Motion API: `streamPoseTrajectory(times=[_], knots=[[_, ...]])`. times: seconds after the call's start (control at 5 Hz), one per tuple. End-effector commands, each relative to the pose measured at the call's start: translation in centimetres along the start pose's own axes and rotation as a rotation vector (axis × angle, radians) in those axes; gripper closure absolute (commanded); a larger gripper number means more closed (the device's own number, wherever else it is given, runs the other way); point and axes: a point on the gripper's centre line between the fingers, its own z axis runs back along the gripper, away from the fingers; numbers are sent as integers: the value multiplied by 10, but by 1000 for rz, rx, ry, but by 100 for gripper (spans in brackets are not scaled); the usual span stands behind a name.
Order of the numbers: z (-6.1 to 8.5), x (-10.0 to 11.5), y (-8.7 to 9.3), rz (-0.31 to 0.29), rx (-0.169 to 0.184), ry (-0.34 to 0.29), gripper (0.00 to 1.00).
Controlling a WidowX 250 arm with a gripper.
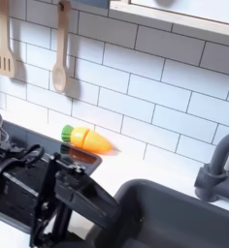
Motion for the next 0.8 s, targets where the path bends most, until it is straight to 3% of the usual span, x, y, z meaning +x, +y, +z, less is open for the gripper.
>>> streamPoseTrajectory(times=[0.0,0.4,0.6], knots=[[-33,-4,-2,-18,16,80,0],[-32,-3,-3,-19,35,75,0],[-23,1,-3,-15,54,46,0]])
